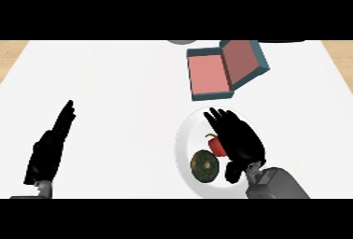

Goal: Pick the bell pepper from the plate and place it in the cardboard box

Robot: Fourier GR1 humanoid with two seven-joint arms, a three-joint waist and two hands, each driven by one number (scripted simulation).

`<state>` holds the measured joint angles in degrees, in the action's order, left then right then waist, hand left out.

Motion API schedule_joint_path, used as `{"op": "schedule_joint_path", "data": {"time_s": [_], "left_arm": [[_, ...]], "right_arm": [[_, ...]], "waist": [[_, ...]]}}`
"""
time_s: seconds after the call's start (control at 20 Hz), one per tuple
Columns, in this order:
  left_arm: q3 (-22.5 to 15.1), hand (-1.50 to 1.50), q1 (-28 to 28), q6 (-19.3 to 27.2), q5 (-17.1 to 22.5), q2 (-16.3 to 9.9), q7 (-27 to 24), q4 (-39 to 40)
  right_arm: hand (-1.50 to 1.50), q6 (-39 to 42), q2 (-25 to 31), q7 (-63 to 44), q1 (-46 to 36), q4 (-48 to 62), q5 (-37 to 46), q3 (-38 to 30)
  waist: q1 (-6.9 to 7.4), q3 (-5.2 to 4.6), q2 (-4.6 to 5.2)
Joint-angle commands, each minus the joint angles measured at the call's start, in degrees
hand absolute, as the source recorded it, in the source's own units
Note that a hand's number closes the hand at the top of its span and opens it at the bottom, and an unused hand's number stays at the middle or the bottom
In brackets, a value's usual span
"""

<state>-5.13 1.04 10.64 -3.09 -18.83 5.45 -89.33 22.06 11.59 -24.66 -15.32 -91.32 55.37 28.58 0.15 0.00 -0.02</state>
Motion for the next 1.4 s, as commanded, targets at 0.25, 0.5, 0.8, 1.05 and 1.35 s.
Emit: {"op": "schedule_joint_path", "data": {"time_s": [0.25, 0.5, 0.8, 1.05, 1.35], "left_arm": [[3.15, 0.0, -0.52, -2.51, -2.53, 2.42, 0.69, 0.29], [3.36, 0.0, -0.89, -3.01, -4.12, 4.64, -0.95, 2.27], [2.39, 0.0, 0.62, -3.15, -5.0, 5.63, -0.39, -0.16], [5.91, 0.0, 0.86, -6.1, -3.34, 2.95, 0.92, -1.85], [6.03, 0.0, 0.23, -5.13, -4.49, 3.84, -0.12, -0.4]], "right_arm": [[-1.5, 3.18, -1.46, 4.23, -0.45, 2.15, 3.94, -3.47], [-1.5, 1.36, -4.32, 4.46, 3.62, 3.37, 6.66, -1.38], [1.5, -11.25, -5.39, 8.76, -2.08, 12.5, 13.38, -1.38], [1.5, -12.26, -1.65, 10.86, 0.47, 5.44, 15.42, -2.61], [1.5, -16.02, -1.7, 3.34, 5.84, 3.91, 15.56, -10.21]], "waist": [[-0.02, 0.0, -0.01], [-0.15, 0.0, -0.01], [0.36, 0.02, 0.1], [-0.02, 0.0, -0.03], [-1.08, 0.0, -0.16]]}}
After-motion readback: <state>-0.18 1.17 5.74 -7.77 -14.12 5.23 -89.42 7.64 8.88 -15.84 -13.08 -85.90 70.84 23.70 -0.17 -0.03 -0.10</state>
